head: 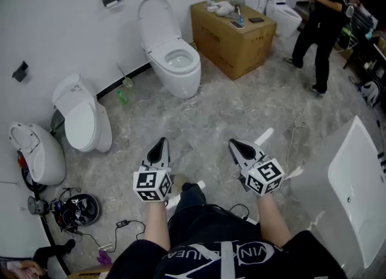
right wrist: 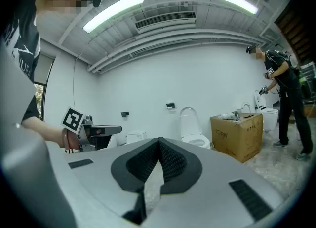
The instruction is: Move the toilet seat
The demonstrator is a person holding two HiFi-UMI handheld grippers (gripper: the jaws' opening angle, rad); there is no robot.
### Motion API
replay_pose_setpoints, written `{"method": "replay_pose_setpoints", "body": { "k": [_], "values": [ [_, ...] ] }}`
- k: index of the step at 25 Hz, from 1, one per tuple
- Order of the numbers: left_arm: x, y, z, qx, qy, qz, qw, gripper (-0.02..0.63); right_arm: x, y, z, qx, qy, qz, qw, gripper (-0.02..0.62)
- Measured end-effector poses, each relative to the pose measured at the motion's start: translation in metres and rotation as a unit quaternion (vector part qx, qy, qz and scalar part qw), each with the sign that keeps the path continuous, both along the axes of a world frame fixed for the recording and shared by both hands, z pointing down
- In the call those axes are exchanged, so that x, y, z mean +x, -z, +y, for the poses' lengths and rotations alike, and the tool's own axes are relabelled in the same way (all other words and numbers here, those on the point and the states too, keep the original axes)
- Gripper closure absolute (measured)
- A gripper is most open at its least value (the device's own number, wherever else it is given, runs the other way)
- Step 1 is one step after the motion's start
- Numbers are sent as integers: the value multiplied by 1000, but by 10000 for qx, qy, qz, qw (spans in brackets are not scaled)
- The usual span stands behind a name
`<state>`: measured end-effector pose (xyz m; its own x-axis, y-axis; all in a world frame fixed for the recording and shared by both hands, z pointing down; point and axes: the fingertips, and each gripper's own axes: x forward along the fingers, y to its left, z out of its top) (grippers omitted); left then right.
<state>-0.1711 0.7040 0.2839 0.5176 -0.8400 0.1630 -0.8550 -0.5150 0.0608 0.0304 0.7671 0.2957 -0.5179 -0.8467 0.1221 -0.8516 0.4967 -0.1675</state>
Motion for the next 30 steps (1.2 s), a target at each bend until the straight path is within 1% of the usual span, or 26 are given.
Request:
{"method": "replay_pose_setpoints", "body": {
  "k": [8,13,18,21,22,24,26,28,30],
  "values": [
    [5,11,-9,288,-21,30,9996,603,10,4,-11,106,-162,-5,9998,586],
    [1,10,-14,258,-65,-13,9996,603,6,4,-17,127,-148,-40,9998,586],
    [-7,10,-26,208,47,-79,9997,603,9,5,-34,132,-250,-278,9992,585],
    [-14,-1,-47,79,106,-86,9999,603,8,0,-54,43,-258,-326,9991,491],
    [-16,-5,-58,29,118,-38,9999,603,8,-2,-62,18,-258,-325,9991,476],
    [-15,-10,-81,-32,132,62,9999,601,13,-5,-79,-20,-288,-320,9991,469],
    [-10,-12,-105,-34,108,106,9999,577,22,-8,-98,-53,-351,-332,9988,460],
    [-4,-13,-129,-33,43,147,9999,526,30,-12,-121,-86,-408,-360,9985,456],
    [1,-16,-153,-81,-53,144,9998,492,33,-16,-147,-138,-410,-348,9985,449]
  ]
}}
